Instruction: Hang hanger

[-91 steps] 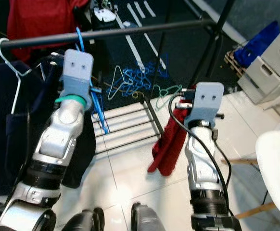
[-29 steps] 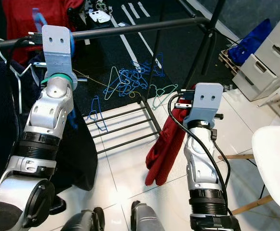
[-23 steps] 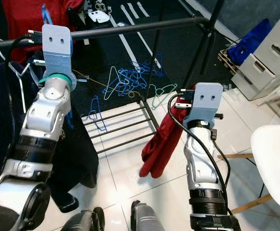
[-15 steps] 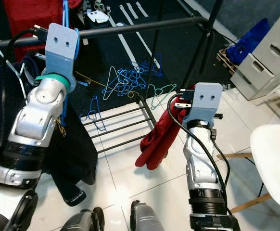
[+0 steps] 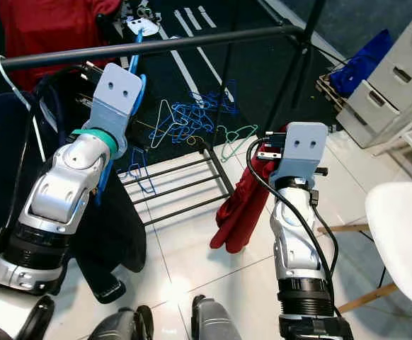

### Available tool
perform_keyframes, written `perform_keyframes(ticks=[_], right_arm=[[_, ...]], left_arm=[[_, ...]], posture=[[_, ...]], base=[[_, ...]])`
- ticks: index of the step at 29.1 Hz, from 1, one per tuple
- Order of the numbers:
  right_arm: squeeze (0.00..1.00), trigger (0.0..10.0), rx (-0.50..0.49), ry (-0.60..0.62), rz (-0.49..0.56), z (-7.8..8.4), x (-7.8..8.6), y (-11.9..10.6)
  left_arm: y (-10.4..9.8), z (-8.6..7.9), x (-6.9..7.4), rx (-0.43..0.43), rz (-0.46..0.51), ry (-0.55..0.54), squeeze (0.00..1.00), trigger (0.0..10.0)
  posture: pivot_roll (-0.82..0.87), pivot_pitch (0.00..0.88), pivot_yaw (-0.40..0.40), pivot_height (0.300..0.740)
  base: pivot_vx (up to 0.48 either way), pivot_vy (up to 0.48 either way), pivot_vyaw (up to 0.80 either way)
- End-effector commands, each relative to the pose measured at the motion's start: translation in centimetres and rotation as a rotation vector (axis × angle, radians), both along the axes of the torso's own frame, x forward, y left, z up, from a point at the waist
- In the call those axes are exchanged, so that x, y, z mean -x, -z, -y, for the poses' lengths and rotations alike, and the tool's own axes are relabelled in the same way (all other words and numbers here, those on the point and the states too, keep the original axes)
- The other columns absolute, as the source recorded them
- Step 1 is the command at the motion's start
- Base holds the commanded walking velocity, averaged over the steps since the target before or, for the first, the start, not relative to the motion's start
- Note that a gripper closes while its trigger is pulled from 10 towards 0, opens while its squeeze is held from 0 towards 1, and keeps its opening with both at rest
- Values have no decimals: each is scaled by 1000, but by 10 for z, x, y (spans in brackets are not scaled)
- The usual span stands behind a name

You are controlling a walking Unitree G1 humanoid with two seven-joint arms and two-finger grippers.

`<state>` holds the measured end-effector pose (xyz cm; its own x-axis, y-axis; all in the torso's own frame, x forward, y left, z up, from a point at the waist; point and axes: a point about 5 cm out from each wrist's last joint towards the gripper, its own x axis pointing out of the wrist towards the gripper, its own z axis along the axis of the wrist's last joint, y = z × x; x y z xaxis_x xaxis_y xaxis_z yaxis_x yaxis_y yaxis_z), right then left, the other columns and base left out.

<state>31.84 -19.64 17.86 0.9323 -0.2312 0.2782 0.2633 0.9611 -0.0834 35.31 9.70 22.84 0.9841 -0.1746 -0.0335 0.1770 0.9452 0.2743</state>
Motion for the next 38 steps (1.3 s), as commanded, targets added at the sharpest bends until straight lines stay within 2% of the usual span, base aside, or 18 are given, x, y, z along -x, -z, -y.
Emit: perform_keyframes(ticks=[1, 2, 3, 6, 8, 12, 15, 19, 20, 22, 25, 34, 35, 36, 37, 38], right_arm=[[0, 10000, -3, 3, 8, 1, 2, 0], [0, 10000, -3, 3, 8, 1, 2, 0], [0, 10000, -3, 3, 7, 1, 2, 0], [0, 10000, -2, 2, 7, 1, 2, 0], [0, 10000, -1, 2, 7, 1, 2, 0], [0, 10000, -1, 2, 8, 1, 2, 0], [0, 10000, -3, 2, 8, 0, 2, 0], [0, 10000, -4, 2, 8, 0, 3, 0], [0, 10000, -6, 3, 6, -1, 3, 1], [0, 10000, -6, 3, 6, -1, 3, 1], [0, 10000, -7, 1, 5, -1, 3, 2], [0, 10000, -7, 0, 5, -2, 4, 2], [0, 10000, -8, 1, 4, -2, 5, 2], [0, 10000, -8, 1, 4, -2, 5, 2], [0, 10000, -9, 2, 3, -2, 5, 3], [0, 10000, -9, 2, 3, -2, 5, 3]], left_arm=[[11, -1, -6, 65, -86, -64, 0, 10000], [11, -1, -6, 65, -86, -64, 0, 10000], [5, 3, -11, 132, -79, -93, 0, 10000], [1, 7, -14, 177, -69, -108, 0, 10000], [-11, 12, -22, 236, -39, -129, 0, 10000], [-15, 13, -25, 247, -35, -136, 0, 10000], [-30, 11, -34, 283, 11, -166, 0, 10000], [-35, 9, -36, 292, 27, -174, 0, 10000], [-33, 8, -41, 265, 0, -220, 0, 10000], [-33, 8, -41, 265, 0, -220, 0, 10000], [-27, 8, -45, 266, -38, -280, 0, 10000], [-17, 14, -51, 233, -70, -310, 0, 10000], [-12, 14, -52, 214, -82, -316, 349, 10000], [-12, 14, -52, 214, -82, -316, 349, 10000], [-9, 13, -52, 207, -80, -319, 1000, 10000], [-9, 13, -52, 207, -80, -319, 1000, 10000]], posture=[[-131, 104, 20, 740], [-131, 104, 20, 740], [-134, 104, 20, 740], [-137, 104, 20, 740], [-140, 103, 23, 740], [-140, 103, 23, 740], [-145, 104, 30, 740], [-145, 104, 30, 740], [-143, 107, 35, 740], [-143, 107, 35, 740], [-146, 108, 38, 740], [-148, 110, 42, 740], [-149, 112, 44, 740], [-149, 112, 44, 740], [-146, 112, 43, 740], [-146, 112, 43, 740]], base=[[0, 0, 0], [0, 0, 0], [0, 0, 0], [0, 0, 0], [0, 0, 0], [0, 0, 0], [0, 0, 0], [0, 0, 0], [0, 0, 0], [0, 0, 0], [0, 0, 0], [0, 0, 0], [0, 0, 0], [0, 0, 0], [0, 0, 0], [0, 0, 0]])
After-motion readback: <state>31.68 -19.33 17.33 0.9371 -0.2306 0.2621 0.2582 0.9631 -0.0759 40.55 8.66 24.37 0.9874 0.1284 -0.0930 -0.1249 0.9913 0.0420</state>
